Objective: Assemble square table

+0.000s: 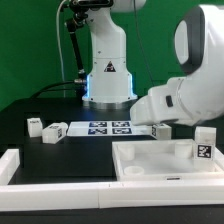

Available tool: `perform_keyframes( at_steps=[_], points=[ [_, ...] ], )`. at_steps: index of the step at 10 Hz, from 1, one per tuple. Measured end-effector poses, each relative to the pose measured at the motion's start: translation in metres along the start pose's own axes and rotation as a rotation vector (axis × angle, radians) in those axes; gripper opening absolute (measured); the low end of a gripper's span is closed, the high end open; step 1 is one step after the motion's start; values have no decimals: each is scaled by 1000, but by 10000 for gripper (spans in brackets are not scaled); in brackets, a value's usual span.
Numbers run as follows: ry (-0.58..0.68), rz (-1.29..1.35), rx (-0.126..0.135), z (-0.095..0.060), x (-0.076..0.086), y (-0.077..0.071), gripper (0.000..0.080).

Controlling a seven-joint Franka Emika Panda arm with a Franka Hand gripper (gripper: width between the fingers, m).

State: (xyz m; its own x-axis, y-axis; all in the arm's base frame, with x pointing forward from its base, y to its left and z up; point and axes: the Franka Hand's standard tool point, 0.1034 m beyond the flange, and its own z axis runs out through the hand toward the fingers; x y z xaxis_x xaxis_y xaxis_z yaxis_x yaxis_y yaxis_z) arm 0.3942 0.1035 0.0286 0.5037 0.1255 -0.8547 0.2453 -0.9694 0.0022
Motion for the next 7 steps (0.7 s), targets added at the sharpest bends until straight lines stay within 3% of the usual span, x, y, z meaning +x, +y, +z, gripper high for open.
perform_keyframes(
  at_steps=[3, 5, 7],
  points=[
    [6, 1, 2, 0, 0, 1, 648],
    [74, -11, 1, 7, -1, -3, 648],
    [112, -10, 16, 5, -6, 4, 648]
  ],
)
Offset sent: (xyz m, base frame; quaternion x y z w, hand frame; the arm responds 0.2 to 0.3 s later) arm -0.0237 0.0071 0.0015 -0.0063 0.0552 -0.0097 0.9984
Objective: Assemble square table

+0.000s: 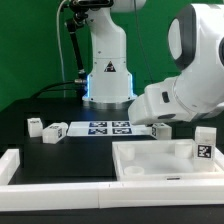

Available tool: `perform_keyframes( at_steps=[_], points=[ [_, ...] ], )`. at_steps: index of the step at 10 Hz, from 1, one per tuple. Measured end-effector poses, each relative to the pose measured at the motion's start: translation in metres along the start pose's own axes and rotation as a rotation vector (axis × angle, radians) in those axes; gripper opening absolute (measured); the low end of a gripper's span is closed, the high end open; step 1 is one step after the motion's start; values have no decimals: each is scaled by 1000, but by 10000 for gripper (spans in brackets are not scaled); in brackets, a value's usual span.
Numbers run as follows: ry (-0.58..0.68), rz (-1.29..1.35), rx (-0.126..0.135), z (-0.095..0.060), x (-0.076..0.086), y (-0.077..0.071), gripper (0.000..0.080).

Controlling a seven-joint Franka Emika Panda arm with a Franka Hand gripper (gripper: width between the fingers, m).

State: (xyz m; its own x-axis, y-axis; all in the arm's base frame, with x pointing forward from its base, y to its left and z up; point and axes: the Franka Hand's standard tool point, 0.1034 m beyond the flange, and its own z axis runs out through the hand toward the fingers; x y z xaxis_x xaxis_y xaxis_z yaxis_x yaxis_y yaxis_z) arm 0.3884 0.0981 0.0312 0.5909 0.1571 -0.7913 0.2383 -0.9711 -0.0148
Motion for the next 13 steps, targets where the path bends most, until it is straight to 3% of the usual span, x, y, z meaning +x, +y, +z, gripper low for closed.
perform_keyframes(
  at_steps=[6, 8, 10, 11, 12, 13],
  points=[
    [-14, 30, -1, 20, 12, 1, 648],
    [-13, 32, 2, 20, 12, 2, 648],
    [-14, 34, 4, 20, 13, 3, 403],
    [-14, 34, 5, 20, 12, 3, 403],
    [-14, 35, 5, 20, 12, 4, 288],
    [-14, 35, 5, 20, 12, 4, 289]
  ],
)
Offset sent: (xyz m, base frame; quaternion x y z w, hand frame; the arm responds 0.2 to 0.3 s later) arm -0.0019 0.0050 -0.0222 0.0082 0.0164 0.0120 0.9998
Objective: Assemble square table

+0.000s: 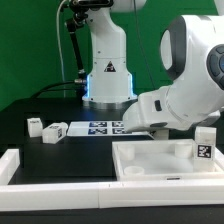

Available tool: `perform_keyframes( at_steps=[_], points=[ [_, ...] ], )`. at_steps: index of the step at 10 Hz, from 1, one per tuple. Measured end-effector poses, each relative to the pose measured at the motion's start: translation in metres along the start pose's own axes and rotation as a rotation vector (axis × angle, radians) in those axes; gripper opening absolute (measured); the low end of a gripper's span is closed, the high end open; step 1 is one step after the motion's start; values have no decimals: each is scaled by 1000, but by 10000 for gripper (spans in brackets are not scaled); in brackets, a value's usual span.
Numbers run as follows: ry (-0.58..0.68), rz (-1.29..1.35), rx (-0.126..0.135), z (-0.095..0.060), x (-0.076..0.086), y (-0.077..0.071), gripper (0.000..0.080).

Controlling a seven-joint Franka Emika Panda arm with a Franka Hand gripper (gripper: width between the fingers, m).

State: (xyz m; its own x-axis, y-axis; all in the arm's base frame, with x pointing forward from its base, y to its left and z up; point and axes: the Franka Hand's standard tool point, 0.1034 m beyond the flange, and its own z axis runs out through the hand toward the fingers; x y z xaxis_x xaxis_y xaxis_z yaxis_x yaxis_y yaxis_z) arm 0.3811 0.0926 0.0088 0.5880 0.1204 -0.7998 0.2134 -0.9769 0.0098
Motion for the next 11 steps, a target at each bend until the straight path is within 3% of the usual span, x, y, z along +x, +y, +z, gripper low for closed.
perform_keyframes(
  at_steps=[4, 6, 8, 9, 11],
  points=[
    [-10, -4, 4, -3, -3, 2, 289],
    [43, -28, 33, -65, -21, 18, 289],
    [129, -56, 70, -110, -46, 47, 291],
    [165, -49, 86, -125, -62, 59, 291],
    [254, -33, 77, -126, -45, 60, 291]
  ],
)
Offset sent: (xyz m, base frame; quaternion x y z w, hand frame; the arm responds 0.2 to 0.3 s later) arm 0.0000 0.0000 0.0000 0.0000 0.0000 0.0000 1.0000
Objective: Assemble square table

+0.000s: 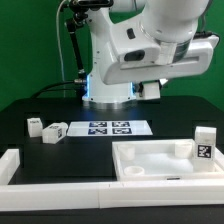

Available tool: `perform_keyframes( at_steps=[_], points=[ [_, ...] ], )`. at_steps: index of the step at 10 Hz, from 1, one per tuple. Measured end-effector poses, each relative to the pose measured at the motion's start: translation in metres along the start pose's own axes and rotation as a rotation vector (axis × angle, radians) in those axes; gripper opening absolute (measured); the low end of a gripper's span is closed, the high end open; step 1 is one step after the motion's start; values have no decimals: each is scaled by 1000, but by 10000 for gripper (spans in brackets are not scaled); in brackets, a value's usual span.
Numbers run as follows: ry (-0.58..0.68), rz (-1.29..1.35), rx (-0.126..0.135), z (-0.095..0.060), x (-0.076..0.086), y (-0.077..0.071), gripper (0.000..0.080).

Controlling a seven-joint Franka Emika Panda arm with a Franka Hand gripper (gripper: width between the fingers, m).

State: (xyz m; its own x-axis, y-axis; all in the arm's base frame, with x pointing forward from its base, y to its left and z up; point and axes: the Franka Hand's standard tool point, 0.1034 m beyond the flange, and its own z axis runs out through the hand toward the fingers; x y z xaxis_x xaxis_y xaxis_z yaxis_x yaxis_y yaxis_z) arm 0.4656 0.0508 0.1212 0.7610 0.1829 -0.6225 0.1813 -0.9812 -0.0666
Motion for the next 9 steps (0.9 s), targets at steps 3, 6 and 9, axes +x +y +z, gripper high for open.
perform_keyframes(
  at_steps=[3, 6, 9],
  points=[
    [239, -17, -10, -15, 4, 4, 291],
    [566, -17, 21, -99, 34, 26, 291],
    [812, 9, -11, -107, 36, 36, 291]
  ],
)
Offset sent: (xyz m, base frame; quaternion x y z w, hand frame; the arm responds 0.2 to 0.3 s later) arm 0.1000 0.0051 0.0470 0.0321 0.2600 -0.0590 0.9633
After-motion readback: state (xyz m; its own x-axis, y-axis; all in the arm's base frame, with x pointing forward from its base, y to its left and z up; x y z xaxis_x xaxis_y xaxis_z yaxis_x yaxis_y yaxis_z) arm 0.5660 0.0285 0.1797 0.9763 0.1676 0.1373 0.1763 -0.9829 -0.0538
